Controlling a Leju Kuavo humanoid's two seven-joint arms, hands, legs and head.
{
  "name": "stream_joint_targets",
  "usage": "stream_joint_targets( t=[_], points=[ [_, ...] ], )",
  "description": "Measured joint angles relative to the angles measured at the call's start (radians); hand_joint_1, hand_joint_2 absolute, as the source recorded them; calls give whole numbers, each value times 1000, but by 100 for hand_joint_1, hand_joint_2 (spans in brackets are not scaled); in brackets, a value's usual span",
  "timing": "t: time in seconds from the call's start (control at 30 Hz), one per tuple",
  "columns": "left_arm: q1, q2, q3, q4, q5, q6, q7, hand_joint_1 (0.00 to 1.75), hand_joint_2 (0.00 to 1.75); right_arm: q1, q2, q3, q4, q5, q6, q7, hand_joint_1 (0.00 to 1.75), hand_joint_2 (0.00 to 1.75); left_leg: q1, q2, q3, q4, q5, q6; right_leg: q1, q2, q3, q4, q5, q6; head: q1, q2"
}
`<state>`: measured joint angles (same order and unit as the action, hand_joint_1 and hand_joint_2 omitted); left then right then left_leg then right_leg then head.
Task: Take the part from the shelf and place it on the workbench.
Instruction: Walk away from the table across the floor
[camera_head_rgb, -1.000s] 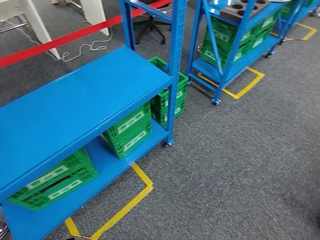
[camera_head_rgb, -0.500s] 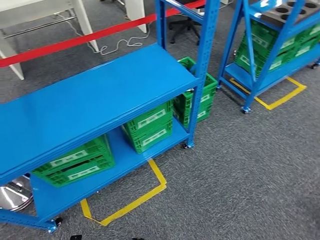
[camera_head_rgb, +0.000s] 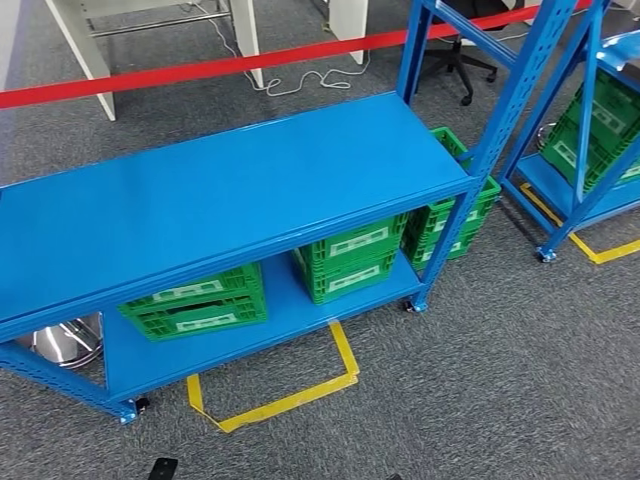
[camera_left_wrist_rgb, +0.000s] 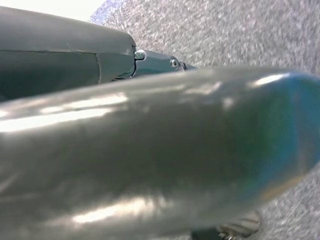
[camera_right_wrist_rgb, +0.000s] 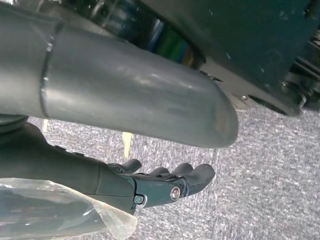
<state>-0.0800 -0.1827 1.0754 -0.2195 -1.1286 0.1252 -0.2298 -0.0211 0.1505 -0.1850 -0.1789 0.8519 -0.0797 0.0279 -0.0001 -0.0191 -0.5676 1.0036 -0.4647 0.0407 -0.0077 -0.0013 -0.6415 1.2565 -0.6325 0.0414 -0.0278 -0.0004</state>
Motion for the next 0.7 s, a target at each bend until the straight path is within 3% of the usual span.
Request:
stream_joint_targets(
  t=[0.07, 0.13, 0.27, 0.47, 0.6, 0.7],
  points=[
    [-3, -3, -10, 0, -7, -4, 13, 0, 0, -1, 0, -7, 0, -4, -5, -2, 0, 0, 1, -8, 1, 6, -5, -8, -4, 4, 52, -137, 79, 3, 1, 0],
    [-6, -3, -18, 0, -12, -4, 25, 0, 0, -3, 2, -14, 0, -7, -6, -2, 0, 0, -2, -13, -4, 18, -12, -17, -7, 12, 93, -230, 112, -1, 0, 0],
    [-5, -1, -27, 0, -13, -2, 40, 0, 0, 0, 3, -23, 0, -5, -3, 3, 0, 0, -4, -15, -8, 21, -8, -3, -4, 15, 99, -243, 112, -11, -4, 0],
    [-6, -1, -29, 0, -13, 0, 42, 0, 0, -3, 4, -29, 0, -2, -1, 6, 0, 0, -3, -15, -4, 12, -5, -9, -3, 14, 99, -243, 111, -21, -4, 0],
    [-6, 0, -29, 0, -11, 3, 46, 0, 0, -3, 6, -30, 0, 12, 8, 8, 0, 0, -5, -14, -7, 16, -12, -5, -5, 13, 101, -246, 111, -18, -4, 0],
    [-6, -1, -29, 0, -4, 4, 47, 0, 0, -3, 9, -30, 0, 29, 17, 11, 0, 0, -4, -16, 6, -12, -11, 5, -6, 11, 102, -237, 132, -5, -4, 0]
  ],
)
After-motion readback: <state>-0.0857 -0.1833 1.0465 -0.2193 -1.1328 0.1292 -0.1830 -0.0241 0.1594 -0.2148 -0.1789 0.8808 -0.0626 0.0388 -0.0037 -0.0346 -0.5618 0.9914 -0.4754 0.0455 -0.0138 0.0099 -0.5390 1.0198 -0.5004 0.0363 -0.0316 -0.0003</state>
